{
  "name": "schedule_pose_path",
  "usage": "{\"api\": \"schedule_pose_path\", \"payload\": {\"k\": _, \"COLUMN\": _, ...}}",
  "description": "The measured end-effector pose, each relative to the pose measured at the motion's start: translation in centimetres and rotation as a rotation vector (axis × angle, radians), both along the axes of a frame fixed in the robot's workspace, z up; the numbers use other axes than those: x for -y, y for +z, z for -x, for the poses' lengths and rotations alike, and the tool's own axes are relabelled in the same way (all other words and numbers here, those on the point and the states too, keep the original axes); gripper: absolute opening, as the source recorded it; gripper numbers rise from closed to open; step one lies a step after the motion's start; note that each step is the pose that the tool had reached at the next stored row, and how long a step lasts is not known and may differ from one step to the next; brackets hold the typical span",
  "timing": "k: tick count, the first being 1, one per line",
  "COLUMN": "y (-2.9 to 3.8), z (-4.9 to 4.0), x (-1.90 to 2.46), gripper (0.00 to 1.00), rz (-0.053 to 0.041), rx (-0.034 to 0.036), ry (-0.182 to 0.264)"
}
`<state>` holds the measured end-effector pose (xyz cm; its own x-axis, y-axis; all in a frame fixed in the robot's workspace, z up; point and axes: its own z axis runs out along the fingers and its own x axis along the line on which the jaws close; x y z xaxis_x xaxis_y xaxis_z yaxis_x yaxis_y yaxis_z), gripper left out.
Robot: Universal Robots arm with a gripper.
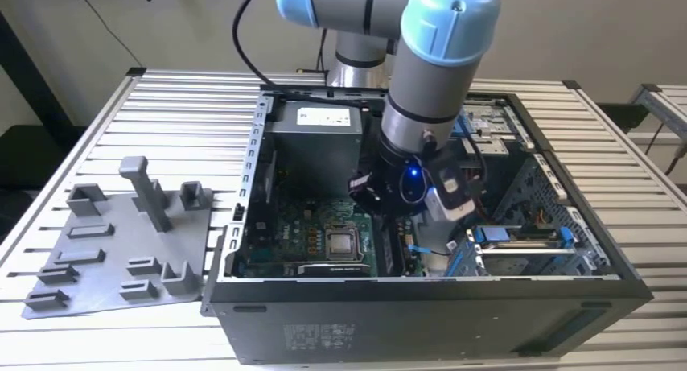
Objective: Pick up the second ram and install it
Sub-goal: 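Insert the second ram into the second slot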
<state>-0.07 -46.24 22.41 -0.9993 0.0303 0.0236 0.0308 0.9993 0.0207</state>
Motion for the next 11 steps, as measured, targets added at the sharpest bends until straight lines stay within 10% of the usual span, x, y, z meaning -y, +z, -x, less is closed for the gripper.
{"api": "schedule_pose_path", "payload": {"k": 11, "y": -0.49, "z": 0.00, "x": 0.10, "gripper": 0.14, "rz": 0.0005, "rx": -0.0001, "ry": 0.000}}
